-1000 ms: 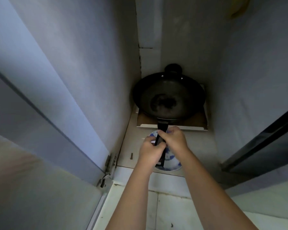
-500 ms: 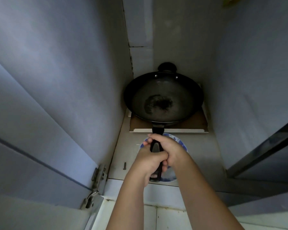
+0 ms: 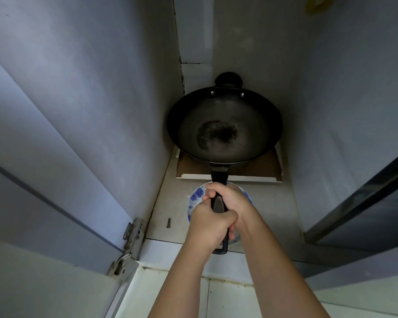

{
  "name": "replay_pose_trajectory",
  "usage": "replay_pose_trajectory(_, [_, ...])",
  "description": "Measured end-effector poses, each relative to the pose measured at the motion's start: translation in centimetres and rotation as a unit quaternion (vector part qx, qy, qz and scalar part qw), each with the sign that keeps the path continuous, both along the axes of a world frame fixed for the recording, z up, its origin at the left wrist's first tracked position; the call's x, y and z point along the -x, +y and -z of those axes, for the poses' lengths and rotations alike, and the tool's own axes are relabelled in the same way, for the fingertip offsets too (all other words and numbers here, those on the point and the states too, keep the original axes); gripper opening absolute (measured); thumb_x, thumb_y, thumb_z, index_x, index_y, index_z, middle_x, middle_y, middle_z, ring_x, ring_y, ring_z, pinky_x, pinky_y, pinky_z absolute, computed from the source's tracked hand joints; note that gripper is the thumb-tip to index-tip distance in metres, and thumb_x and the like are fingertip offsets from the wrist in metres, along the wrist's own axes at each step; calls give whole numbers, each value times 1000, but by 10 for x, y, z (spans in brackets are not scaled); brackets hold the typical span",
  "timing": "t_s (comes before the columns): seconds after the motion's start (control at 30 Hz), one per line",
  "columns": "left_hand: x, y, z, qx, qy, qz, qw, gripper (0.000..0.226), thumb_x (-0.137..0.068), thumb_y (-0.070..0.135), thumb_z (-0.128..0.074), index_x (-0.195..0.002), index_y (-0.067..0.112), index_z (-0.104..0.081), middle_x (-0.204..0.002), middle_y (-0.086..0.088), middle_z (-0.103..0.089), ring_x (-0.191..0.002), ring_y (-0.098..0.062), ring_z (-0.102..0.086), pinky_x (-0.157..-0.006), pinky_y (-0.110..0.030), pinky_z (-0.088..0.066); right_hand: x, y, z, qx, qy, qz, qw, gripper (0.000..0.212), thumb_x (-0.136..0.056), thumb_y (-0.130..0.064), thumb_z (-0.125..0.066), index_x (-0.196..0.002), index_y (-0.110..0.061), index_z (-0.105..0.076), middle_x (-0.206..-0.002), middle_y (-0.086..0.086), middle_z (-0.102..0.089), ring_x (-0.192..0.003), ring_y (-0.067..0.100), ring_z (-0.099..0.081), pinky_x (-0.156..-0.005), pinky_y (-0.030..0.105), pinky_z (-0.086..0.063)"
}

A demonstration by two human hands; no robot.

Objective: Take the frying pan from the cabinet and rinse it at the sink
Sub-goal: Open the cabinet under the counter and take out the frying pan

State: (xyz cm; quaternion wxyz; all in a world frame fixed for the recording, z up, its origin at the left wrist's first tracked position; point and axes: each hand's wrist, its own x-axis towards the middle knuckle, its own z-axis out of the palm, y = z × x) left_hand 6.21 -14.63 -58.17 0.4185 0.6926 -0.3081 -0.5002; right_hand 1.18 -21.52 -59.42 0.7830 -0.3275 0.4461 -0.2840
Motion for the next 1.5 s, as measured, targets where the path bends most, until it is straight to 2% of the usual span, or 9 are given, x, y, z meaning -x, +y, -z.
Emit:
replay_pose_trajectory(0.17, [2,16,-17,26,-35,14,999,15,-73,0,-53,-86,4,-56,-43,0,-53,-35,-15,-50,-45,-24,-46,4,15,-17,50,-4,4,999,39,-89,-9,-53,-51,-12,-44,-44,-4,-50,-46,7,-57,-54,21,-47])
replay_pose_trajectory(0.27, [8,40,-38,15,-30,19,999,9,-71,0,-53,-78,6,-56,-40,1,-51,-34,-15,-49,-47,-27,-46,9,37,-39,45,1,2,999,39,-89,-5,-49,-51,-11,-42,-43,-2,-48,-45,9,-54,-49,19,-46])
replay_pose_trajectory(0.4, [17,80,-76,-25,-6,8,1000,9,-71,-1,-52,-74,8,-52,-35,2,-50,-32,-14,-48,-48,-30,-46,16,80,-79,7,27,-3,1000,38,-87,-1,-47,-50,-9,-41,-41,-1,-48,-43,10,-53,-48,20,-44])
replay_pose_trajectory(0.6, [33,144,-148,-88,42,-24,995,10,-71,-4,-48,-71,6,-47,-34,3,-47,-29,-14,-46,-38,-19,-41,26,142,-142,-53,37,-12,998,40,-85,3,-46,-48,-10,-41,-39,-2,-43,-42,13,-52,-49,22,-43])
replay_pose_trajectory(0.8, [42,183,-226,-137,80,-26,987,9,-72,-3,-48,-74,6,-47,-33,5,-46,-29,-14,-45,-38,-19,-40,37,183,-218,-92,70,-27,993,37,-84,2,-47,-50,-10,-40,-41,0,-44,-46,15,-52,-51,24,-42])
replay_pose_trajectory(1.03, [44,213,-314,-190,93,-11,977,11,-74,-2,-47,-78,8,-48,-40,1,-48,-30,-12,-47,-38,-20,-42,43,218,-302,-132,83,-21,988,35,-84,2,-46,-51,-9,-40,-45,1,-43,-48,16,-50,-53,26,-41])
replay_pose_trajectory(1.17, [41,237,-359,-224,101,-6,969,15,-76,-1,-49,-79,13,-46,-45,-3,-49,-30,-13,-47,-39,-22,-43,43,243,-346,-143,113,-37,983,35,-82,2,-46,-49,-8,-40,-46,3,-45,-47,16,-51,-47,21,-43])
replay_pose_trajectory(1.33, [30,268,-391,-251,94,-3,964,13,-76,1,-50,-87,9,-49,-34,3,-49,-30,-13,-48,-45,-26,-44,31,277,-379,-160,133,-20,978,35,-82,5,-44,-50,-7,-41,-46,5,-46,-40,12,-54,-43,14,-43])
replay_pose_trajectory(1.5, [24,296,-408,-266,94,26,959,9,-75,0,-49,-82,5,-50,-33,4,-48,-29,-13,-48,-39,-21,-42,29,312,-391,-184,118,15,976,36,-83,4,-45,-49,-8,-41,-45,4,-45,-44,15,-52,-44,17,-44])
